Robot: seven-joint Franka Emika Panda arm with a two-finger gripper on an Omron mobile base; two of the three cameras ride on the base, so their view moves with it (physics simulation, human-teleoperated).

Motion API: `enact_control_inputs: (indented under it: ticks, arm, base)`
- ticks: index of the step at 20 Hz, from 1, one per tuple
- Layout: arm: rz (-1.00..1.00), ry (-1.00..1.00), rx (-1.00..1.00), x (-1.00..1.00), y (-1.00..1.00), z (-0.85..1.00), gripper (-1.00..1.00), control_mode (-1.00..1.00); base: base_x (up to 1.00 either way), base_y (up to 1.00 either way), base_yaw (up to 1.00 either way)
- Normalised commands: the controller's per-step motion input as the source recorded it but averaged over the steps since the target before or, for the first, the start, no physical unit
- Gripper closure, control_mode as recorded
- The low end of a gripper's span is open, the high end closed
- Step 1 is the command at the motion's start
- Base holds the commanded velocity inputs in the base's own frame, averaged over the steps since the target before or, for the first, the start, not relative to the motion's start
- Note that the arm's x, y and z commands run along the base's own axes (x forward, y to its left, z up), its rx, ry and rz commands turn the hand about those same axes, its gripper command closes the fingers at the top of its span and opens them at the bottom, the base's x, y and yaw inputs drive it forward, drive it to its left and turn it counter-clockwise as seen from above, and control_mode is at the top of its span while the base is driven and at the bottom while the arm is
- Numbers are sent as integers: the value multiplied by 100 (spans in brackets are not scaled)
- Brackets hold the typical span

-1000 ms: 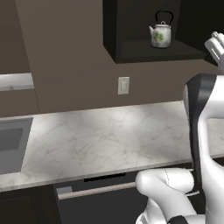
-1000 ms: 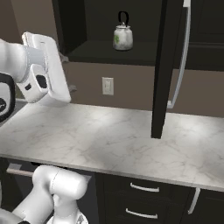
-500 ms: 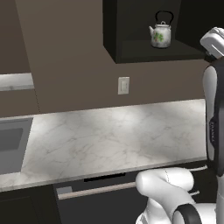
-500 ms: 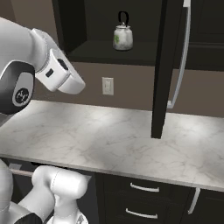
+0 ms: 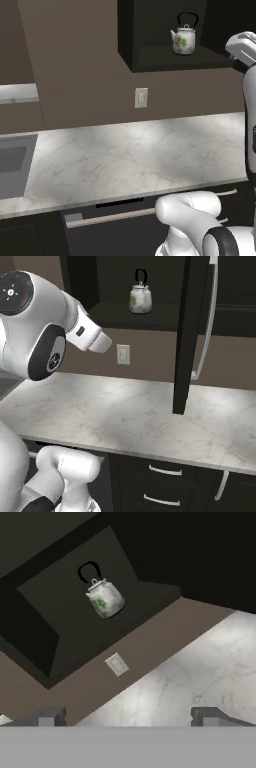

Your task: Open the cabinet, pick the kettle from the cabinet, and place it in the sink.

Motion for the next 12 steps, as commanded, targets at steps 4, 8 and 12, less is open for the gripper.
enact_control_inputs:
  ticks: [4, 8, 12]
  arm:
    - [13, -5, 0, 34, -1, 0, -100, -100]
    - [12, -1, -4, 35, -6, 0, -100, -100]
    - [2, -9, -16, 31, -1, 0, -100, -100]
  base:
    - [0, 0, 0]
    - [0, 0, 0]
    - [0, 0, 0]
